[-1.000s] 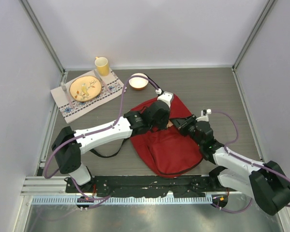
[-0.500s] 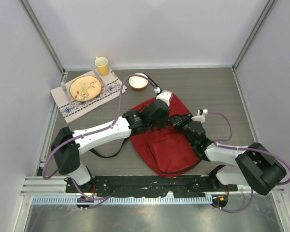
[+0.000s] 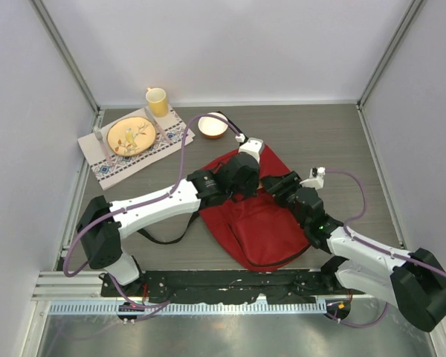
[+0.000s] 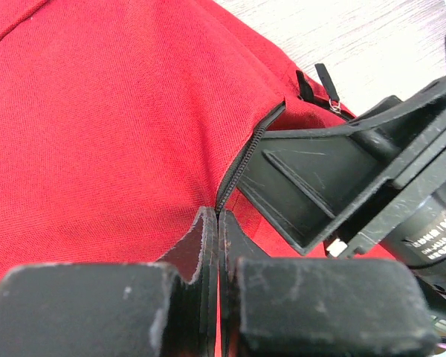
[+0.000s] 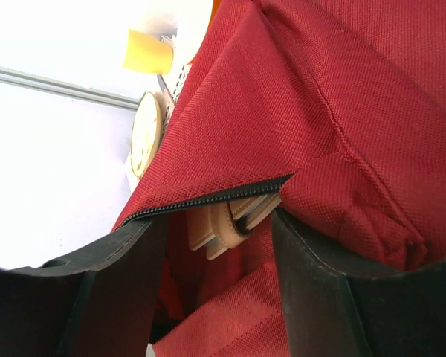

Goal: Pack the student bag
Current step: Place the personal item in the student bag.

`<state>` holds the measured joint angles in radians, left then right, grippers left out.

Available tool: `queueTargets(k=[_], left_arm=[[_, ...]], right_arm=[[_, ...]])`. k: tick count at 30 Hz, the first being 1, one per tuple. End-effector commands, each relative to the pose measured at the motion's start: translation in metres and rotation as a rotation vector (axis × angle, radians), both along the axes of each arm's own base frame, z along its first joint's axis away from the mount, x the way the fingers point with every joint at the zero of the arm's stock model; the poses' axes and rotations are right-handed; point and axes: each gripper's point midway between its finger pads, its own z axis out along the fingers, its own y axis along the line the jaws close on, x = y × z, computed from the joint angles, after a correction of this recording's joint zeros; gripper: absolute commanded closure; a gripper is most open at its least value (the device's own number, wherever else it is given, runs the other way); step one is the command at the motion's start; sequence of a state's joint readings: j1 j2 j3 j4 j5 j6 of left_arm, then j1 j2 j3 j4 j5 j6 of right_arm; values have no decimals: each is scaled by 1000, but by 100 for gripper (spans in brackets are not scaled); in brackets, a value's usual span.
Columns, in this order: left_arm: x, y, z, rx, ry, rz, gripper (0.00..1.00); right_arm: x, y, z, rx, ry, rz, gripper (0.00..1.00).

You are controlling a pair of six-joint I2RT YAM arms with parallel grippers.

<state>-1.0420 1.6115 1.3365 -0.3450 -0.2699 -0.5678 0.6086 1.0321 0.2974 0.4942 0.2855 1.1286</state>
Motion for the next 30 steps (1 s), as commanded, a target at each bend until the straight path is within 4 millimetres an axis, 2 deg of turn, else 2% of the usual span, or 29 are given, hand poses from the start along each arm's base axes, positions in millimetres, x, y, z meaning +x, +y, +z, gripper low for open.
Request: queueTargets(k=[1, 4, 6, 8, 12, 15, 18, 25, 28, 29, 30], left_arm=[[0, 0, 33, -82, -44, 6, 100], [0, 0, 34, -84, -47, 8, 100], [0, 1, 35, -86, -47, 10, 100], [-1, 1, 36, -88, -47, 9, 100], [-1, 2, 36, -86, -47, 9, 100], [-1, 2, 36, -86, -47, 9, 100], [-2, 2, 37, -88, -46, 4, 100], [-3, -1, 33, -87, -36, -7, 100], [-3, 0, 28, -74, -29, -3, 100], [-3, 1, 28, -70, -27, 0, 100], [-4, 2, 25, -62, -22, 0, 100]], right_arm=[[-4, -9, 3, -40, 1, -18, 38], [-7, -4, -3, -27, 25, 11, 48], [-7, -2, -4, -14, 34, 14, 58], [-5, 0, -7, -12, 38, 17, 64], [0, 8, -10, -23, 60, 35, 82], [6, 11, -12, -38, 68, 34, 89], [11, 15, -12, -31, 61, 35, 90], [28, 21, 6, -26, -5, 19, 90], [25, 23, 14, -22, -28, 45, 87], [20, 20, 11, -45, -28, 51, 85], [17, 17, 13, -50, -35, 51, 80]])
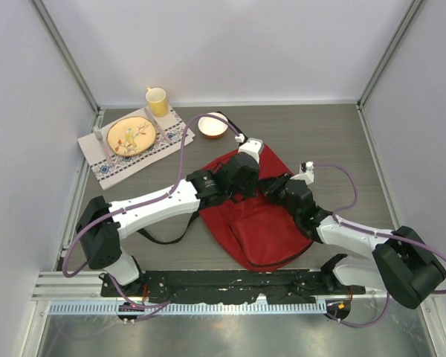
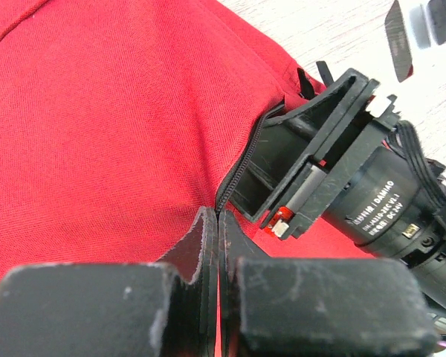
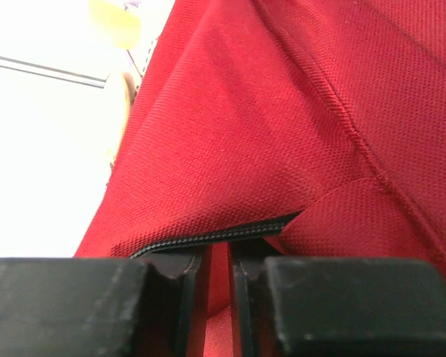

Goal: Pack the student bag
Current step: Place the personal item in the student bag.

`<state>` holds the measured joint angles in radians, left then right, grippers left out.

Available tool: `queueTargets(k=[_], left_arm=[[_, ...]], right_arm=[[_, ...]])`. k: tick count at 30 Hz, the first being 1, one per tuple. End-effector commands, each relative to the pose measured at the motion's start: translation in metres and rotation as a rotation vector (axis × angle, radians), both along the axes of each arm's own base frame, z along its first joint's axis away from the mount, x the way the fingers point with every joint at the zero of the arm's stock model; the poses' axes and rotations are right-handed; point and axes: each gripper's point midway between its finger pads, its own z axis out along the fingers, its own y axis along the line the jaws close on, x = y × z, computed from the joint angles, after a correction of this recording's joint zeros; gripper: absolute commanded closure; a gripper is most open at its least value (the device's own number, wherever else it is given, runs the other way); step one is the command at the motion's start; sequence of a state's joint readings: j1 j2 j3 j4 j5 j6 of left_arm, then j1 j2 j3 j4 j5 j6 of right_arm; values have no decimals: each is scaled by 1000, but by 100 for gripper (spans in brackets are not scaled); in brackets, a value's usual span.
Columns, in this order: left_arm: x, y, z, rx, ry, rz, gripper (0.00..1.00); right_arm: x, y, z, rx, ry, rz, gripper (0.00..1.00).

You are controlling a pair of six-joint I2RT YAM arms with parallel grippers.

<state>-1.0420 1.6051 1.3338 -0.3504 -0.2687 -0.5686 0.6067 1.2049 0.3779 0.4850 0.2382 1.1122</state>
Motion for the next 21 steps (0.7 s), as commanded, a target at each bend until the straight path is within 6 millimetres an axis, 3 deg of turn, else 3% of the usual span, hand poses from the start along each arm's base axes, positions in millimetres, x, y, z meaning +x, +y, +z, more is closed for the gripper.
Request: queueTargets(k=[1, 3, 7, 8, 9, 11, 16, 18, 19, 21], left_arm=[[-3, 2, 24, -59, -22, 4, 99], [-3, 5, 21, -56, -17, 17, 94], [-2, 6, 17, -56, -15, 23, 78], [-1, 6, 15, -55, -10, 24, 77], [-1, 4, 14, -56, -5, 21, 77], [0, 0, 8, -51, 8, 16, 77], [-2, -9, -20, 0, 84, 5, 76], [-6, -10, -28, 28, 119, -8, 74], [-10, -13, -33, 38, 143, -36, 67], [-15, -11, -49, 91, 191, -38, 68]], right_arm=[[1, -4, 39, 2, -123, 8, 77], [-12, -18, 39, -55, -121, 4, 68], [-41, -43, 25, -157, -47, 4, 63], [-51, -51, 13, -188, -5, 2, 63], [-58, -57, 24, -166, -35, -9, 63], [-68, -72, 16, -189, -13, -42, 63], [-77, -95, 42, -188, -82, -115, 59], [-79, -98, 41, -211, -61, -118, 59], [-79, -98, 42, -220, -56, -116, 58], [-79, -98, 39, -236, -38, -109, 58]])
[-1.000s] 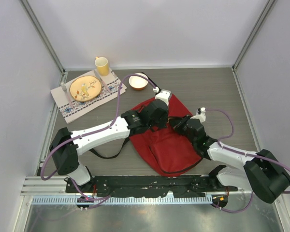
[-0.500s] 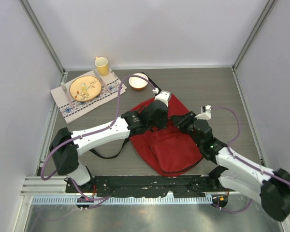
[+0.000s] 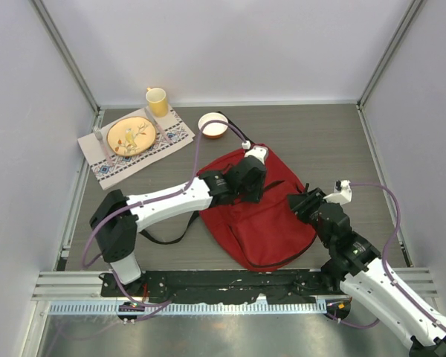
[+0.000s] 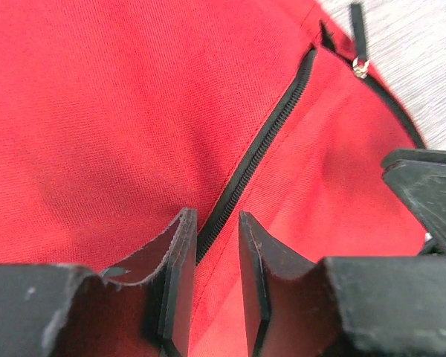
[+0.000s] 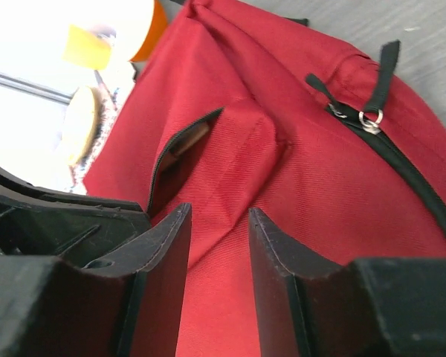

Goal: Pack the student bag
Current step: Place the personal item in the student bag.

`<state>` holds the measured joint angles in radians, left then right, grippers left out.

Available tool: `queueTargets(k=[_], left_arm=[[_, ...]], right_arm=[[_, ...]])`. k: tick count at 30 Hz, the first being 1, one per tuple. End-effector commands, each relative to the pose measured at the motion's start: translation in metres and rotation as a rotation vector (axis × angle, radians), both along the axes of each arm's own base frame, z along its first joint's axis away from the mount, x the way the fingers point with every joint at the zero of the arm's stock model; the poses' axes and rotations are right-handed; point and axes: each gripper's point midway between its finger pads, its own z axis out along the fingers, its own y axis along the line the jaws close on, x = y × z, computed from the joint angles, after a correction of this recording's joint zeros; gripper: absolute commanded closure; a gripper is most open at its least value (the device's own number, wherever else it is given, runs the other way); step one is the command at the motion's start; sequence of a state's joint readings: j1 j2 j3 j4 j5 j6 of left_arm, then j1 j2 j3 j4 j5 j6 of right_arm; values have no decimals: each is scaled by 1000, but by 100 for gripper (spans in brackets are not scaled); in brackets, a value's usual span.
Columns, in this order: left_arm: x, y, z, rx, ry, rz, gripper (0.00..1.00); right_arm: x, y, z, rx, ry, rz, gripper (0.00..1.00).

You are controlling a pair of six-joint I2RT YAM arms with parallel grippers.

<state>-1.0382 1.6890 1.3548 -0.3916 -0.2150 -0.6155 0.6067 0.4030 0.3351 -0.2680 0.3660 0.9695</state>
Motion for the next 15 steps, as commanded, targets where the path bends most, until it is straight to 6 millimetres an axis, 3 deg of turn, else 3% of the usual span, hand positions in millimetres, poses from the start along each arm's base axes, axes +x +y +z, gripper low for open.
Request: queueTargets(k=[1, 3, 4, 7, 13, 15], left_arm=[[-10, -2, -18, 51, 96, -26, 69], [-13, -1, -20, 30, 101, -27, 66], [-14, -2, -18, 20, 101, -35, 57], [-18, 0, -12, -1, 95, -49, 50], [-9, 18, -3, 34, 24, 3, 33], [-6, 24, 0, 53, 1, 19, 31]], right_arm=[[1, -10, 2, -81, 34, -33, 58], [1, -9, 1, -85, 39, -26, 57], [1, -9, 1, -86, 40, -22, 57], [0, -9, -3, -83, 47, -21, 57], [-4, -7, -7, -67, 52, -6, 57], [-4, -6, -9, -67, 55, -4, 57]])
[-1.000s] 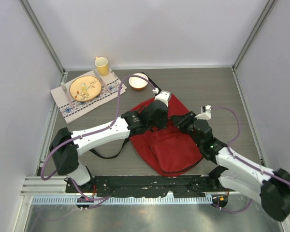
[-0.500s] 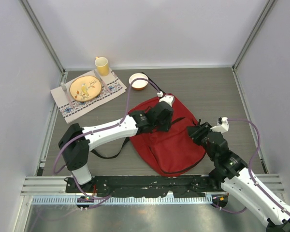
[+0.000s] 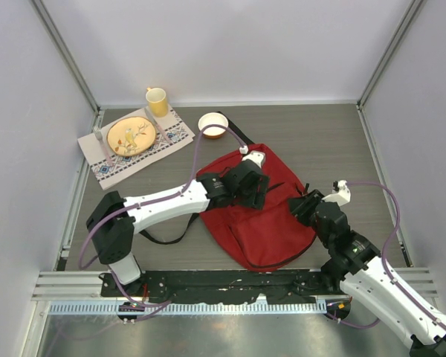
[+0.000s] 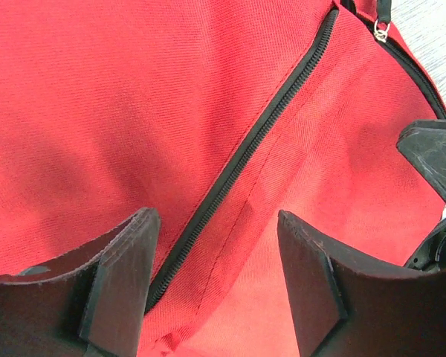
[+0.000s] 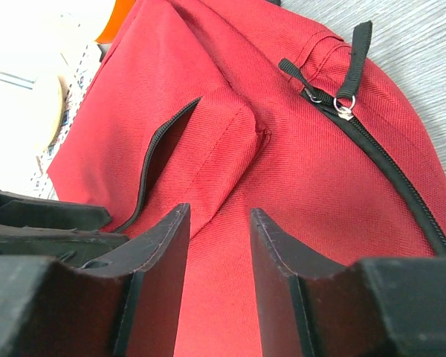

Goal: Pack the student bag
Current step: Place the personal item in the student bag, then zip the student bag at the center of the board.

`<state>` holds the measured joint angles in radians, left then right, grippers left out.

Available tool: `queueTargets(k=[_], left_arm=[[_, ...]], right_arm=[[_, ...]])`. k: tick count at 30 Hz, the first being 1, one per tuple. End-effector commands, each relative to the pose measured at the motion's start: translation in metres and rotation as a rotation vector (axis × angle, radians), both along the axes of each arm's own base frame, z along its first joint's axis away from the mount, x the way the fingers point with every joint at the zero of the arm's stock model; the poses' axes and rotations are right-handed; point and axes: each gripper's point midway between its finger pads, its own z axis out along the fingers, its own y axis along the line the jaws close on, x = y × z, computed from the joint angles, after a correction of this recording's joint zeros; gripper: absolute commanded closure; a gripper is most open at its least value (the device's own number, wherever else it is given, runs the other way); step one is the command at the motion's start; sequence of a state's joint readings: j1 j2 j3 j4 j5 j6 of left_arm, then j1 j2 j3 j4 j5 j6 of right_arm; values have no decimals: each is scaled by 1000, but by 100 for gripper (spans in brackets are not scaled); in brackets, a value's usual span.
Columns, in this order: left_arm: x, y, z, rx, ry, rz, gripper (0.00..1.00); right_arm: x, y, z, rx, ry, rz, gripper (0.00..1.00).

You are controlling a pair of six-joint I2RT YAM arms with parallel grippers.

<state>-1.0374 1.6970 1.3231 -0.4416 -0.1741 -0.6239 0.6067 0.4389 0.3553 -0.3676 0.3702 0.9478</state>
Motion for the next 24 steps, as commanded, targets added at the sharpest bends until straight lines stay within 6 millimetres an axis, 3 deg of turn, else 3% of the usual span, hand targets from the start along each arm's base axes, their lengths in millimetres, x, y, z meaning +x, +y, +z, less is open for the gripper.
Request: queueTargets(k=[1, 6, 12, 18, 24], left_arm=[[10, 15, 31, -10, -96, 35, 30], [11, 25, 31, 44, -124, 18, 27], [-6, 22, 12, 59, -51, -67, 29], [-23, 16, 10, 24, 0, -149, 32], [-34, 10, 7, -2, 42, -207, 54]], right_arm=[[3, 0, 12, 19, -33, -6, 56], [2, 3, 7, 19, -17, 2, 56], [3, 4, 3, 19, -4, 4, 56], [2, 5, 1, 20, 3, 8, 56], [1, 7, -5, 26, 19, 15, 56]])
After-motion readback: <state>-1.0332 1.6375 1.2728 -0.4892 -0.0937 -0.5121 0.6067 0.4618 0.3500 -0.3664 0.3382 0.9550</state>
